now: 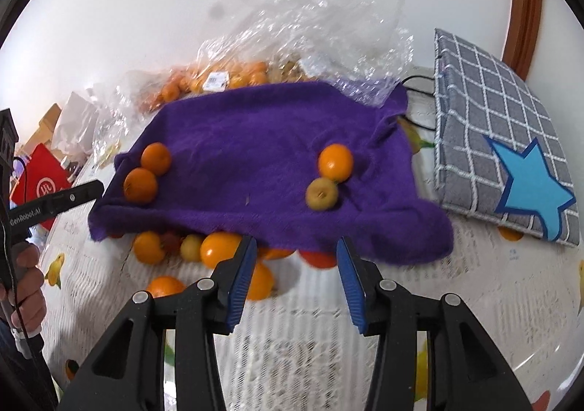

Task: Organize fruits
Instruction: 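Open both grippers to set the large orange and yellow-brown fruit on the purple towel, then grasp an oval orange fruit with the right gripper while the left gripper approaches a medium orange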

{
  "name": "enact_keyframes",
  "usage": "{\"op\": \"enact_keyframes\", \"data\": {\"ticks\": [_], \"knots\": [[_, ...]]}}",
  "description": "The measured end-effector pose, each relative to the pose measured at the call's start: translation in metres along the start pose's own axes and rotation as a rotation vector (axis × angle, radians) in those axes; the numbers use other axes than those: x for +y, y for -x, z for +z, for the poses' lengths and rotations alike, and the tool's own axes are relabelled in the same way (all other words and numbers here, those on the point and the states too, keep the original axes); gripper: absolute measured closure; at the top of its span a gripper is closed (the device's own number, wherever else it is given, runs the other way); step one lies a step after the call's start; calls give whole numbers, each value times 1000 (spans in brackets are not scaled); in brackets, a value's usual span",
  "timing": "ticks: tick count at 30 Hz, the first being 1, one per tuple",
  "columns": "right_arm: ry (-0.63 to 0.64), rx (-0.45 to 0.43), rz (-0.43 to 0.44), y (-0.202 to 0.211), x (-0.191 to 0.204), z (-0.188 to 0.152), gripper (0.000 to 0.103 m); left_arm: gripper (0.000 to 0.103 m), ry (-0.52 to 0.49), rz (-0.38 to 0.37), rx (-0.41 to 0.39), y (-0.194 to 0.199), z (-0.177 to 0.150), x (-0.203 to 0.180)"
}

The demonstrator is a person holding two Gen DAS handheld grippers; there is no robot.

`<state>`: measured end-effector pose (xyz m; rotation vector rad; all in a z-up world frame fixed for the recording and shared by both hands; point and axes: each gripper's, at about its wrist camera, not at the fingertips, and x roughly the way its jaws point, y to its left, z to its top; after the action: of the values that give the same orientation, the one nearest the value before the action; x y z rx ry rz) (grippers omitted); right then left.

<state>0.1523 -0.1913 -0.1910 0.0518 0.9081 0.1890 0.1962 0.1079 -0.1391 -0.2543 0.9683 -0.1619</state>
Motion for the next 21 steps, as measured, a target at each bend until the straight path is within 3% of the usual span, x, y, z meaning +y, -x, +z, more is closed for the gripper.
{"op": "enact_keyframes", "data": {"ticks": [8, 21], "knots": [[32, 50, 5, -11, 18, -20, 57, 51, 3, 11, 0, 8, -12, 14], [48, 96, -11, -33, 29, -25, 57, 51, 41, 14, -3, 8, -18, 41]]}}
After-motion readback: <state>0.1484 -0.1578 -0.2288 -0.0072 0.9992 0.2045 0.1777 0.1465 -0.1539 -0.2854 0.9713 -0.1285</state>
